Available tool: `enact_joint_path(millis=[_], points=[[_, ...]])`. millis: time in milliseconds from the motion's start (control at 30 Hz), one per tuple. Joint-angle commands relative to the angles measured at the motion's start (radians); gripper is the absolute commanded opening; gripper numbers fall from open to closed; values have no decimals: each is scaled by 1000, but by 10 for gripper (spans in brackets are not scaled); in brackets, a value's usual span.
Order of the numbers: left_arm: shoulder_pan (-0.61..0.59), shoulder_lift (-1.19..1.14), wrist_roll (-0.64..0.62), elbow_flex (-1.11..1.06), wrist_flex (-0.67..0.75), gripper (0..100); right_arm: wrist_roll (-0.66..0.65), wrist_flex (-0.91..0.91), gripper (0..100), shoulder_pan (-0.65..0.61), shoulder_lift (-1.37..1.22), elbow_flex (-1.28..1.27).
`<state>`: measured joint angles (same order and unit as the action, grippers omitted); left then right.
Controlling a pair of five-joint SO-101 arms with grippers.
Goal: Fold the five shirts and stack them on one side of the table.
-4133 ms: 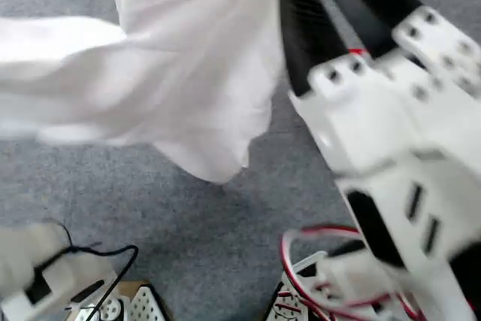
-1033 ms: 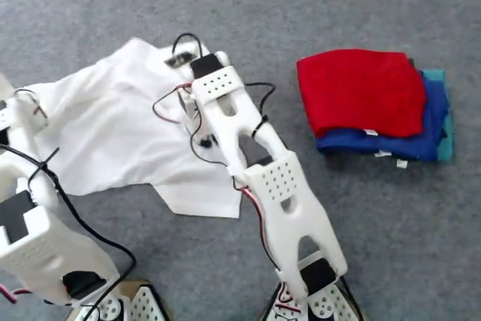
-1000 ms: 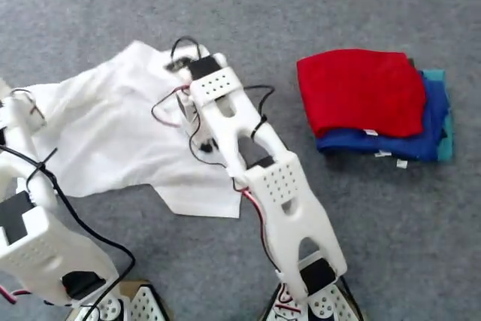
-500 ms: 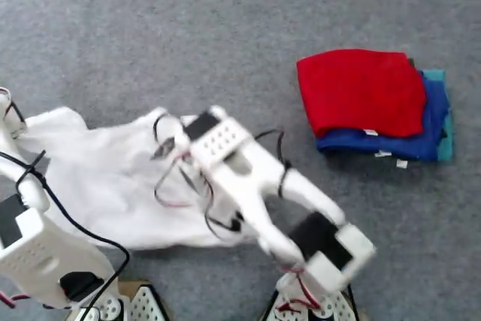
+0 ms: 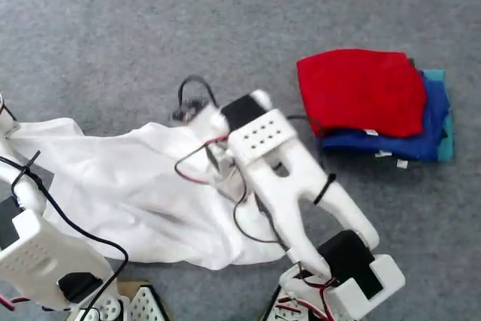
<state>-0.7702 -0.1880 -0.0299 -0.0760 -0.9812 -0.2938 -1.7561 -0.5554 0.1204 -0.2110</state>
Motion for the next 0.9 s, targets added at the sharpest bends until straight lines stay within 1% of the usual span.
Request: enact_joint_path(millis=[0,133,200,300,433,567,700,867], points=[[-10,14,-11,5,18,29,12,20,234,35,12,176],[-8,14,-11,5,18,29,17,86,206,11,-116,280],[-7,14,-11,5,18,29,51,95,186,-18,-211,325],[-5,14,-11,5,18,29,144,97,172,-66,-366,420],[-5,14,-11,5,18,29,305,84,171,-101,-558,578],[-5,12,-11,5,20,29,428,26,170,-126,-697,713],[-5,12,-9,5,23,29,459,-3,170,-137,-766,762],[-5,14,-8,-50,101,29,453,-3,170,-135,-766,759]])
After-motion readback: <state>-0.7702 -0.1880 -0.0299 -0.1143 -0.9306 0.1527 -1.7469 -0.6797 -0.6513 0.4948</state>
